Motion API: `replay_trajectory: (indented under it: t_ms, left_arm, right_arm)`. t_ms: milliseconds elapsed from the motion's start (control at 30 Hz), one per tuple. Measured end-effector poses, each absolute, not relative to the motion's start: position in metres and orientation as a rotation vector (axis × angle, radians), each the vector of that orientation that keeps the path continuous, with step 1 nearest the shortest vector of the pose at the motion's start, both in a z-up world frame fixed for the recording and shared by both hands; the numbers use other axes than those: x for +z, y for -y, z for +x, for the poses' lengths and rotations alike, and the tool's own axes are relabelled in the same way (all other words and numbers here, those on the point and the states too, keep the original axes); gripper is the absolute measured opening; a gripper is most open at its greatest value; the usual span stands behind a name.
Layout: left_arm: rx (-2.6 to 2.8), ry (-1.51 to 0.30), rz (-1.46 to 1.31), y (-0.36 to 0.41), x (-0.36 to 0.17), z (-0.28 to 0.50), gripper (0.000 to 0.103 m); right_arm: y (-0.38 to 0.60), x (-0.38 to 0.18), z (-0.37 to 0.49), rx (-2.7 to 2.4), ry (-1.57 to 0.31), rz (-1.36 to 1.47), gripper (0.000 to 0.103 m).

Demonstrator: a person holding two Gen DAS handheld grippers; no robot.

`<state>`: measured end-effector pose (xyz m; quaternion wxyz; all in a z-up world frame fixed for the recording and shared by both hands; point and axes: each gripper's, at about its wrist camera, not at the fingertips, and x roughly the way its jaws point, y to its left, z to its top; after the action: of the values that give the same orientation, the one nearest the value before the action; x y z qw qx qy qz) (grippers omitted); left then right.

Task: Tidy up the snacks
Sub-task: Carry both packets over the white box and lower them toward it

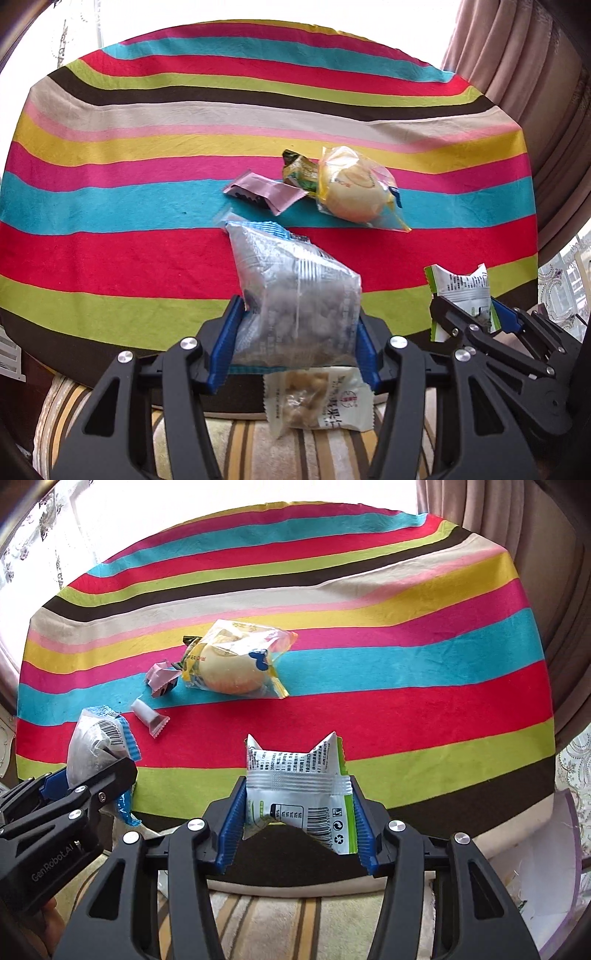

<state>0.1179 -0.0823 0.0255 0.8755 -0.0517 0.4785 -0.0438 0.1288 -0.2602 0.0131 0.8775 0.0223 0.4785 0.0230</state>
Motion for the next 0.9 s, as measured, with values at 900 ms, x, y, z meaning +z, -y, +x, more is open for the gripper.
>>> replay_trajectory:
  t_ms: [900]
  left_arm:
    - [-0.267,-1.003,0.063,0.194,0.030,0.085,0.055]
  right_arm:
    - [0.367,0.014,0.065,-0.097,-0.988,0.143,0.051]
